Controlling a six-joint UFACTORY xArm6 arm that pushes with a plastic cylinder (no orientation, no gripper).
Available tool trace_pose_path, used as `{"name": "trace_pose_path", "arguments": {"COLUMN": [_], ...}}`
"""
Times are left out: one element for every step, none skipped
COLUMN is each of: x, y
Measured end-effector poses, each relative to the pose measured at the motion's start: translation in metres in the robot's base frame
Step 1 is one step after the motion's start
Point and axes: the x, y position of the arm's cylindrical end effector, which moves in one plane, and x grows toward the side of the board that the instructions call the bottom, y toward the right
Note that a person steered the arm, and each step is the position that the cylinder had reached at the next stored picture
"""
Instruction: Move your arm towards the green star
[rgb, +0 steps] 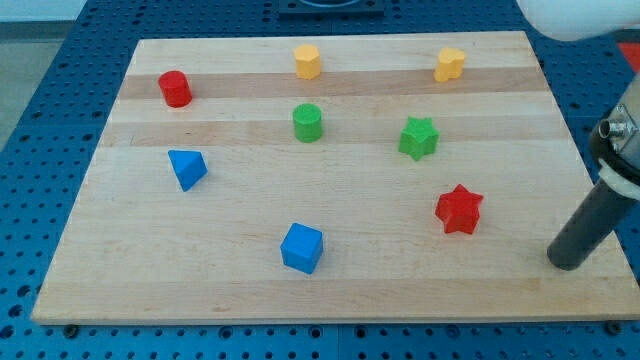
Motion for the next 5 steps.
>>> {"name": "trace_pose_path", "arguments": {"x": [0.000,0.002,-0.010,-0.032,-0.074], "y": [0.000,-0.008,-0.008,-0.008,-0.008]}}
